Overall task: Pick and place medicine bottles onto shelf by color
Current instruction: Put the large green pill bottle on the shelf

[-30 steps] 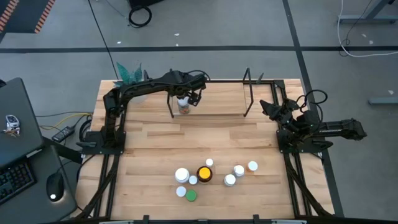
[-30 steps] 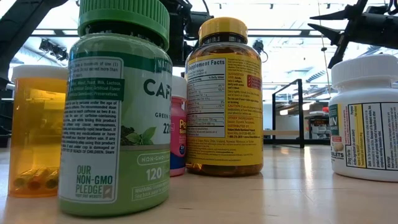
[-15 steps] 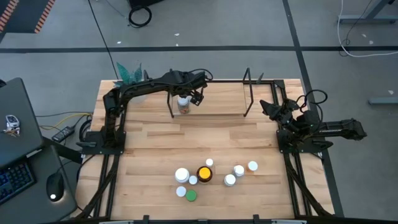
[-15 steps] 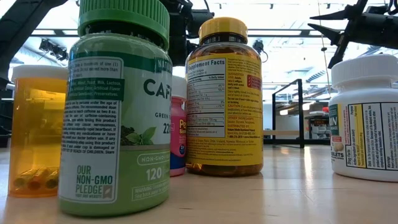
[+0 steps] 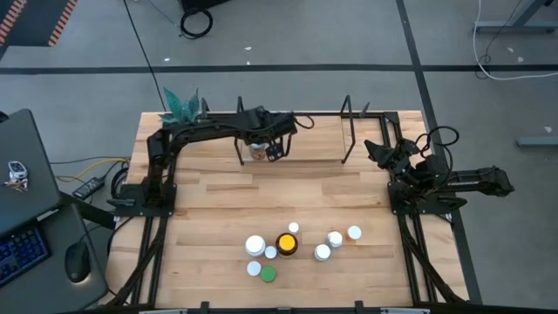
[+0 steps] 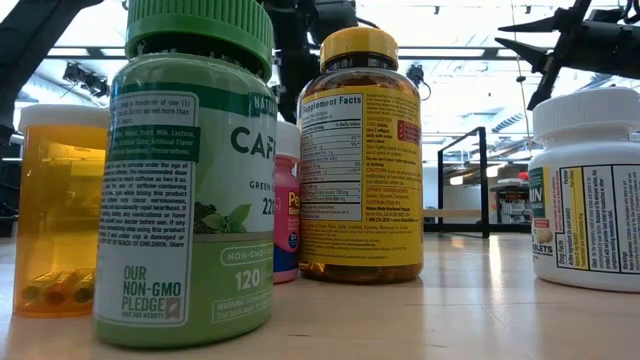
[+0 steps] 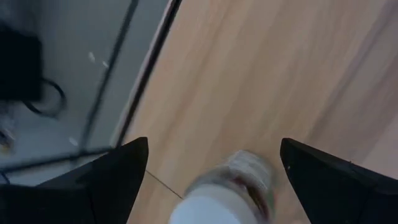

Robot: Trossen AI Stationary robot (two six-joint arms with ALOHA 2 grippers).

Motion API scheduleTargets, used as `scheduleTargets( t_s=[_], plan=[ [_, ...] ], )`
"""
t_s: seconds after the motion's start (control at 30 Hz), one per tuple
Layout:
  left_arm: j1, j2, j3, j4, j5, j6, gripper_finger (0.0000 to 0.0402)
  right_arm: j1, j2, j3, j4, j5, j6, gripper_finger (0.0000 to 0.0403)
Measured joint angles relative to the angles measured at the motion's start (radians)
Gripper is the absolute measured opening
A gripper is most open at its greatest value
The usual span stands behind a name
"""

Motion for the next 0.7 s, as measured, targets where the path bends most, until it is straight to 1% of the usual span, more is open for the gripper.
scheduleTargets(
  t_s=[0.17,0.3,0.4,0.6,0.7],
  plan=[
    [-0.021,0.058,0.000,0.001,-0.022,0.167,0.0373,0.000,0.000,0.000,0.003,0.001,0.000,0.0061],
    [-0.055,0.091,-0.001,0.002,-0.116,0.297,0.0373,0.000,0.000,0.000,0.008,0.000,0.002,0.0061],
    [-0.076,0.108,-0.001,0.004,-0.143,0.367,0.0373,0.000,0.000,0.000,0.008,0.000,0.001,0.0061],
    [-0.081,0.142,-0.002,-0.018,-0.145,0.390,0.0373,0.000,0.000,0.000,0.008,-0.002,0.001,0.0061],
    [-0.080,0.155,-0.001,-0.023,-0.176,0.391,0.0373,0.000,0.000,0.000,0.008,-0.002,0.001,0.0061]
  ],
)
